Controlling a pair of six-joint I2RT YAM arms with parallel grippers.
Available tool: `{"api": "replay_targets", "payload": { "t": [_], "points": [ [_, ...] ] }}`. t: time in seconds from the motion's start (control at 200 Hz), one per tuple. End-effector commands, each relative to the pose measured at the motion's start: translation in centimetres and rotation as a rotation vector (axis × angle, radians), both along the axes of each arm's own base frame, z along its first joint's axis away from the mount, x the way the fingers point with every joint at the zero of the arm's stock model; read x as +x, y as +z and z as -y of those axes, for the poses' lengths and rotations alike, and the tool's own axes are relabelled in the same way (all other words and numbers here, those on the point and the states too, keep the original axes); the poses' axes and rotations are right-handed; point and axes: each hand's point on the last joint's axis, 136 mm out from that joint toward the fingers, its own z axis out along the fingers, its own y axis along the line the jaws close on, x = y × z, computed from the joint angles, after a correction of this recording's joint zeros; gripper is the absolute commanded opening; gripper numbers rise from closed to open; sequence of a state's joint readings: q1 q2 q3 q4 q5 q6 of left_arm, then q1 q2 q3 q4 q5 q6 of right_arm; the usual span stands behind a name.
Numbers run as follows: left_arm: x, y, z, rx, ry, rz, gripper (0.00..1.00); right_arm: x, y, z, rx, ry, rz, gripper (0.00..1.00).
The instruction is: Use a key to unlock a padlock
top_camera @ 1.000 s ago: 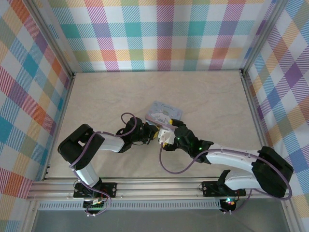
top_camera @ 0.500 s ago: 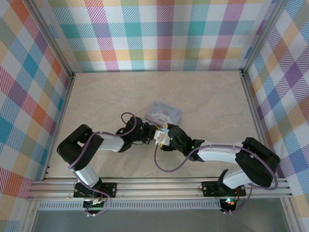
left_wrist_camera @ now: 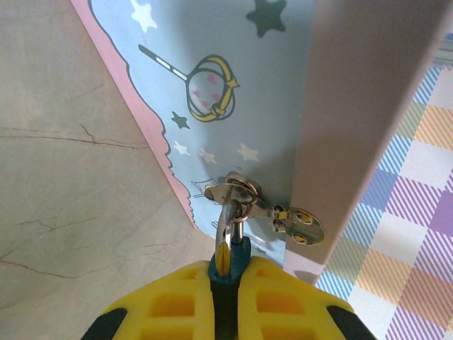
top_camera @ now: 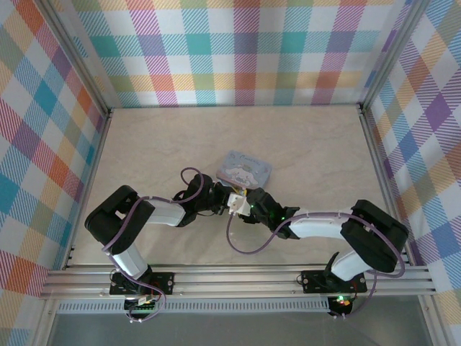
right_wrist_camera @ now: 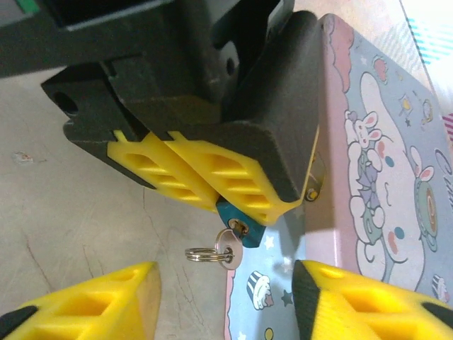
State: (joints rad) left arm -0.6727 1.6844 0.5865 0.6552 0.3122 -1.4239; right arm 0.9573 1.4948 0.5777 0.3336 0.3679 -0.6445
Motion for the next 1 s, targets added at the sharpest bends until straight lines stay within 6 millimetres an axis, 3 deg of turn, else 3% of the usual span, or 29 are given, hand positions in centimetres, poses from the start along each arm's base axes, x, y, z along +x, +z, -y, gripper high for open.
{"api": "replay_targets", "payload": {
  "t": [0.0,0.705,0.995],
  "points": [
    [0.2,1.6,0.8,-0.018,-0.017,0.036,0.01,1.0,1.7,-1.2,0.045,-0.011,0.053,0.48],
    [0.1,1.5,0.8,-0.020,-0.020,0.030,0.01,1.8,1.4,-1.7,0.049,-0.023,0.078,0.26],
    [0.0,1.4,0.8,-0.020,-0.020,0.029,0.01,2.0,1.3,-1.5,0.050,-0.042,0.084,0.13]
  ]
}}
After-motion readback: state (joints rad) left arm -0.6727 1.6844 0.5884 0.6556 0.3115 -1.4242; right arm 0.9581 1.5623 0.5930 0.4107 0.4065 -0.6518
